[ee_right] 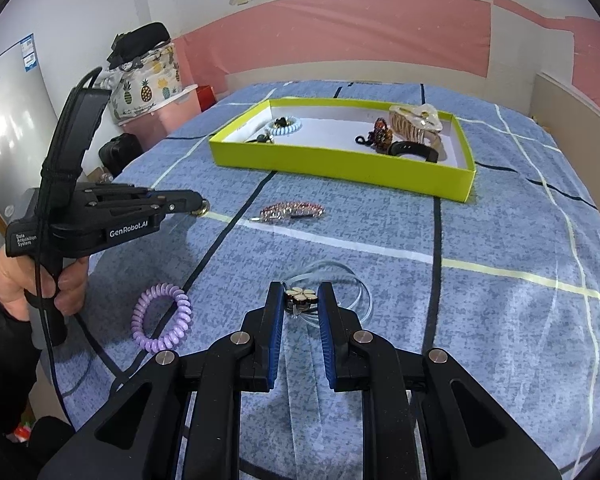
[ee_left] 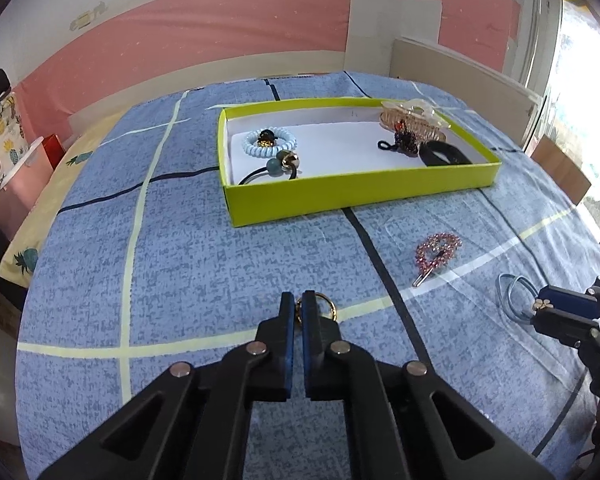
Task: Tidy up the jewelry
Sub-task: 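Carry the ring and hair tie into the box and open both tools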
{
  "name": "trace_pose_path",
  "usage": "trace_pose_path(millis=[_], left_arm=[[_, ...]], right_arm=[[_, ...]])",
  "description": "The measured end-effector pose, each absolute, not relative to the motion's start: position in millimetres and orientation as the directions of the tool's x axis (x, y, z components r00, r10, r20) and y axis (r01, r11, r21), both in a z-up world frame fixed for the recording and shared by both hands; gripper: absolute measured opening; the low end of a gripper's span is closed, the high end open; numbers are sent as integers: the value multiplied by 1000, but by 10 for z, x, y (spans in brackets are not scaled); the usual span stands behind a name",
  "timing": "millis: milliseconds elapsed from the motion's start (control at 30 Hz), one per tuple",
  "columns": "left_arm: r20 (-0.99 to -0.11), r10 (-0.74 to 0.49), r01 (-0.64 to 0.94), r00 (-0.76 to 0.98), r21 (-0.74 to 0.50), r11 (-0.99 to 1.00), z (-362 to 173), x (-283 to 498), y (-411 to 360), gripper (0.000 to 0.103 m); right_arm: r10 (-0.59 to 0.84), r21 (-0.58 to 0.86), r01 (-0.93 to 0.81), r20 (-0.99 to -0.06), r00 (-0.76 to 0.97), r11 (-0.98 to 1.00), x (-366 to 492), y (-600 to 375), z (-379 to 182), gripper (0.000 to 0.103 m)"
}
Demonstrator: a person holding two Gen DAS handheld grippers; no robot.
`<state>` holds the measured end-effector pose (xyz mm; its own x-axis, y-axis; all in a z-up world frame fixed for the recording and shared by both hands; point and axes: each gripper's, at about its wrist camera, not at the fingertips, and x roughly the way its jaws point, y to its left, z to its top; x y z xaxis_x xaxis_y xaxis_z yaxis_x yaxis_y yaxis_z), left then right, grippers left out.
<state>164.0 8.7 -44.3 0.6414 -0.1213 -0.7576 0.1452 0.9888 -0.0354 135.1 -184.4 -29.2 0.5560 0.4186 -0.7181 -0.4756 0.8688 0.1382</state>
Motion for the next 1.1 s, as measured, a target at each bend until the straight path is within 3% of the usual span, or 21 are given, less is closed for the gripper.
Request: trace_pose_path(millis=[633,1100], left_arm=[[-669,-196,167,717,-108,980,26,1260,103,3],[-642,-213,188,737,-109,976,268,1458,77,3]], right_arm=[[417,102,-473,-656,629,875,1221,-1892,76,18],[418,68,-484,-619,665,872,1529,-1833,322,18]])
